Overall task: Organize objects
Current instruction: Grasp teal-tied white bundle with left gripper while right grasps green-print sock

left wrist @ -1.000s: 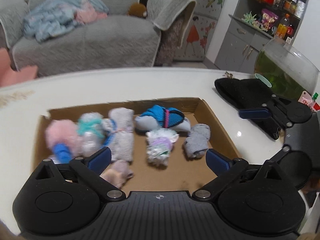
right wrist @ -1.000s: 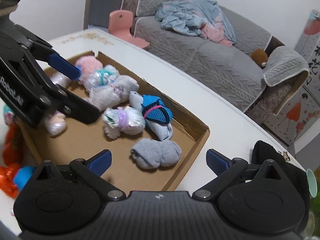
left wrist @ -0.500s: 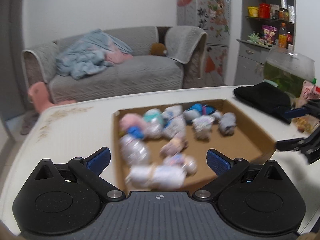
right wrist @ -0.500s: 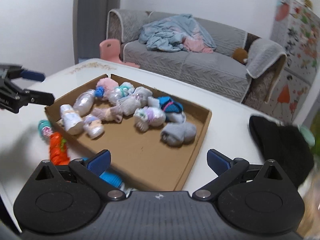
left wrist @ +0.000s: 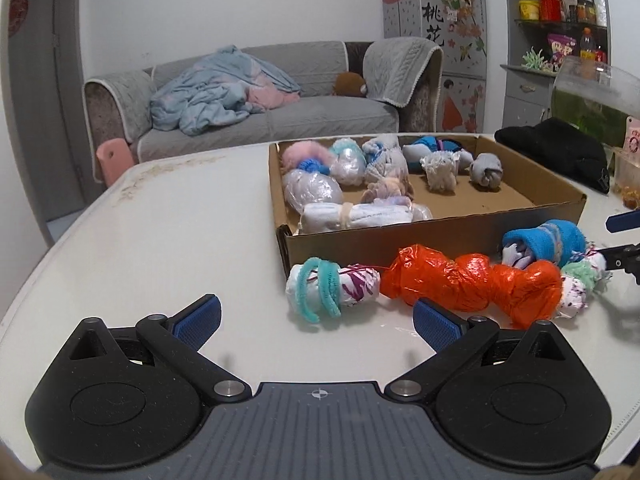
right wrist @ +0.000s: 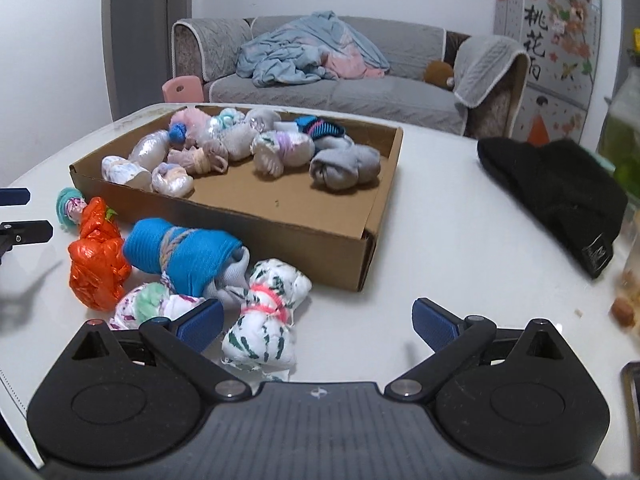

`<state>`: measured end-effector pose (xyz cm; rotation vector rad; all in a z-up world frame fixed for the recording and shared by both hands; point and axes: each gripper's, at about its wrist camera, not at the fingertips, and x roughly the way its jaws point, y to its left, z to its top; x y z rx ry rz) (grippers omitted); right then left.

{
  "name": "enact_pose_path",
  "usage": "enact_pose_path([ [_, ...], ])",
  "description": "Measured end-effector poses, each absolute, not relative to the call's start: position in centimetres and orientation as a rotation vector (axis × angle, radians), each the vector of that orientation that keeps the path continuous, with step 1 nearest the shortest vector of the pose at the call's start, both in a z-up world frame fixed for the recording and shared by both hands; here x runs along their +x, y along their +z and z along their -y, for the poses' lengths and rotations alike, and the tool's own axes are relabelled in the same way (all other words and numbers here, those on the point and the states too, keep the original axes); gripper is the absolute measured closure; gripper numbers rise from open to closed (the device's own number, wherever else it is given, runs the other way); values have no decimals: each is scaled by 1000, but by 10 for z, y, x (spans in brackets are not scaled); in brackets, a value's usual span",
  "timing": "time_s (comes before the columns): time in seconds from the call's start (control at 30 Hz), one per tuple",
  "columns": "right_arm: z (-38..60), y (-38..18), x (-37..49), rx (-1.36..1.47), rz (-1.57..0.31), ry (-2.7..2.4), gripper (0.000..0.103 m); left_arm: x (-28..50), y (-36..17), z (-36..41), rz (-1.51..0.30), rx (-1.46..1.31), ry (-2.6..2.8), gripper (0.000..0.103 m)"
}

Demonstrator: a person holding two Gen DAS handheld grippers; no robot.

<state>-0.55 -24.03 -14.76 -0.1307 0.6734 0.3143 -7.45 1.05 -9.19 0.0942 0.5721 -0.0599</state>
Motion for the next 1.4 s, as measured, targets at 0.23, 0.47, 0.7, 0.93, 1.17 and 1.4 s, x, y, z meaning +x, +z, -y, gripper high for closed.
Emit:
enact_pose_path([
  [0.23, 241, -152, -11, -114, -685, 328, 26, -50, -102, -12, -621, 87, -72, 1],
  [0.47, 244, -154, -18, -109, -660, 327, 44, -37, -105, -12, -662, 61, -93, 1],
  [0.7, 240, -153, -27, -128, -639, 343, 71, -33, -107, -10, -683, 31, -129, 15],
  [0.93, 250, -152, -33, -114, -637, 338, 73, -44, -104, -19, -651, 2, -121, 43],
  [1.17, 258, -153, -37, -106, -640, 319, 73, -63, -101, -22, -622, 0, -116, 44],
  [1.4, 262, -151, -40, -85, -634, 316, 73, -86, -97, -24, -593, 2, -102, 44],
])
